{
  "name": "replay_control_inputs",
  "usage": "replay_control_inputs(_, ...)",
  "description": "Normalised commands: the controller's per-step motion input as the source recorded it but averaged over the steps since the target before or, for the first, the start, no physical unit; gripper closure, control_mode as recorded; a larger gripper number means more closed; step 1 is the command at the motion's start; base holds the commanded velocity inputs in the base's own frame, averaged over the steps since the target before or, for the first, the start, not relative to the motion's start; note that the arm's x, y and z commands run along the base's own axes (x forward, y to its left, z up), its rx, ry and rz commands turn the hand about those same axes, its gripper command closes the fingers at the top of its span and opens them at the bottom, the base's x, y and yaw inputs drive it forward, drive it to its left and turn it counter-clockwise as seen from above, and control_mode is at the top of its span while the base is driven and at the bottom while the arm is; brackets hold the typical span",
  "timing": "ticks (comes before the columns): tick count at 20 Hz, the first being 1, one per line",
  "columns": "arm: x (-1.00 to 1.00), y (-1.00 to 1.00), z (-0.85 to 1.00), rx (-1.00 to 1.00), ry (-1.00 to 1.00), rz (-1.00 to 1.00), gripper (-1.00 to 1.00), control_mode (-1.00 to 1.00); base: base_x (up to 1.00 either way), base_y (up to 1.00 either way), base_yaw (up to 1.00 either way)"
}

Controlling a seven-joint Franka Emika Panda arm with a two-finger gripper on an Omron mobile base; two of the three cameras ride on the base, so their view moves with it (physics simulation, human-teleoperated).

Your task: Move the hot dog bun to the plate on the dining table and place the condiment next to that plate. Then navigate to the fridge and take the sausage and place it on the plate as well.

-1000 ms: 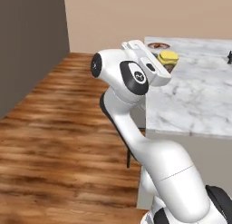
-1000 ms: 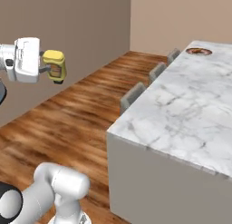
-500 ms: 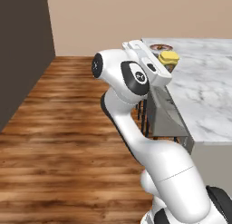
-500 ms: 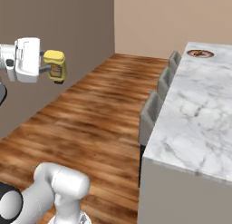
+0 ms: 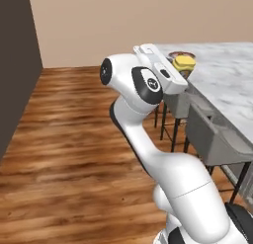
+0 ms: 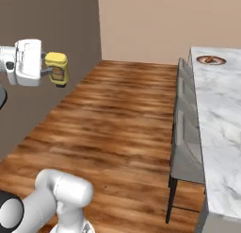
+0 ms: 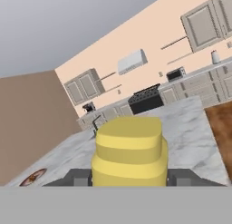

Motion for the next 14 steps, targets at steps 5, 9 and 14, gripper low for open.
replay_control_inputs(5, 0.0, 0.0, 0.0, 0.0, 0.0, 0.0, 1.0, 1.0, 0.97, 0.66, -0.34)
replay_control_inputs(9, 0.0, 0.0, 0.0, 0.0, 0.0, 0.0, 1.0, 1.0, 0.98, 0.48, -0.34)
replay_control_inputs(14, 0.0, 0.0, 0.0, 0.0, 0.0, 0.0, 1.0, 1.0, 1.0, 0.43, -0.33)
